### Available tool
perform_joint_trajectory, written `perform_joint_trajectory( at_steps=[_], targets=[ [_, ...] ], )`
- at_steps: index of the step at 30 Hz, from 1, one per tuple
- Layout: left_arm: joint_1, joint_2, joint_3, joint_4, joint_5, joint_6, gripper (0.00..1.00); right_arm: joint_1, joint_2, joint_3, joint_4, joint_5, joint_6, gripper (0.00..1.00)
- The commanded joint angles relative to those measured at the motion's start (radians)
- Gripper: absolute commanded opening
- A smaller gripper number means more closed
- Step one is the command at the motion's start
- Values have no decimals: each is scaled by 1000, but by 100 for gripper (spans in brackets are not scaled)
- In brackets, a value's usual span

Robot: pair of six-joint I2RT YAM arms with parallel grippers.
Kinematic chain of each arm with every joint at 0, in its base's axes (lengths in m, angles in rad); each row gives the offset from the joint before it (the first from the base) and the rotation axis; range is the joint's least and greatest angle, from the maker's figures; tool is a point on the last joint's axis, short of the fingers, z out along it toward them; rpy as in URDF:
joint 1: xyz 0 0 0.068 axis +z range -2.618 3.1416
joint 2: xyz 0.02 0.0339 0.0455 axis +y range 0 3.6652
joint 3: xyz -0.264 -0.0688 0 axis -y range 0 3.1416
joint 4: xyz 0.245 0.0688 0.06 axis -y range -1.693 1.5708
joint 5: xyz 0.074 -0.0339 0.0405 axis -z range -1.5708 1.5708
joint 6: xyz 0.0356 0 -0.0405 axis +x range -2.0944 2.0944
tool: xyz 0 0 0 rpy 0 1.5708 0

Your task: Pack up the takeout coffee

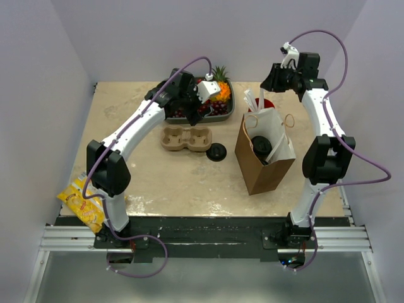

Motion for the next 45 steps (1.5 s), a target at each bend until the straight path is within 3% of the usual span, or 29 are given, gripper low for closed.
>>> perform_joint_trajectory(
  at_steps=[1,8,15,19,27,35,45],
  targets=[
    [6,-51,3,27,-7,-5,100,7,18,30,13,17,-6,31],
    [6,-45,10,24,-8,-2,100,15,46,50,10,24,-7,30],
    [8,-45,10,23,-10,0,100,15,40,83,-13,47,-18,14],
    [8,-40,14,24,-7,1,100,15,9,88,-55,69,-33,14],
    [8,-37,16,23,-5,6,100,-2,-34,131,-143,82,-56,0],
    [6,-53,-3,28,3,6,100,-50,-84,223,-163,23,-33,0],
    [6,-74,-4,40,20,3,100,-119,-330,155,196,-230,201,0]
  ],
)
